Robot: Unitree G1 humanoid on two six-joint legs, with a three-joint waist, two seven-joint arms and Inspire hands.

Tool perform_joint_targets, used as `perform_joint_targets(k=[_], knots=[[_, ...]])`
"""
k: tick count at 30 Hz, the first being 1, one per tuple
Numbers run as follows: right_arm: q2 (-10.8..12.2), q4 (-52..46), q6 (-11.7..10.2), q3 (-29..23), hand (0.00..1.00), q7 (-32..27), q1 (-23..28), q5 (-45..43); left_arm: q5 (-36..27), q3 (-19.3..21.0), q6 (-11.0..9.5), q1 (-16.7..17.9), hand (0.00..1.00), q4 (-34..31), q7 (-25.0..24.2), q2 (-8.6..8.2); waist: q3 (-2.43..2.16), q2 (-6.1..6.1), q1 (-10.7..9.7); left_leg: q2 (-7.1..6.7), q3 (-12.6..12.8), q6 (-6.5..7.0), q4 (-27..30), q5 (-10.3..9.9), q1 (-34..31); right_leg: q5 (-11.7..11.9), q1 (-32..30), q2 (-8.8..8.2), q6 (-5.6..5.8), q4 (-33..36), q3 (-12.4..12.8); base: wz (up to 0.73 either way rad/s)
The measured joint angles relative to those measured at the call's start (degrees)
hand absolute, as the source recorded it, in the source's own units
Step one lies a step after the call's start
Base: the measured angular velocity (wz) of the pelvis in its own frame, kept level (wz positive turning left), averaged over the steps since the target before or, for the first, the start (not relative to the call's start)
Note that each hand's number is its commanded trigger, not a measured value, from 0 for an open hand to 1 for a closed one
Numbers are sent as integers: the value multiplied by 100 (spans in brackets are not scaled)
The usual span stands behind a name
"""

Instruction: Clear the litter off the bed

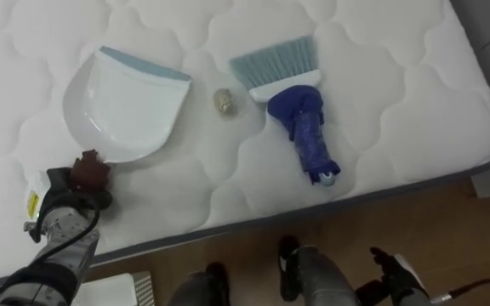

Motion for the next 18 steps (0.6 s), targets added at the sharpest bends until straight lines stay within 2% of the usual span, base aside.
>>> perform_joint_targets(k=[10,16,18], knots=[[-24,201,-149,133,0,-9,-3,381,587,-271,-87,44,100,20,280,2,1,0,54,9,51,8,-65,-2,90,-26,42,23,10,-14,94,-1],[-38,216,-267,-39,0,-37,44,921,1389,-319,-355,129,100,25,579,29,1,1,91,10,54,6,-85,-3,100,-29,44,23,6,-26,84,0],[-40,232,-403,-222,0,-35,41,1047,1764,-320,-475,228,100,22,719,31,1,1,96,3,62,6,-96,-3,113,-29,50,17,8,-26,81,0]])
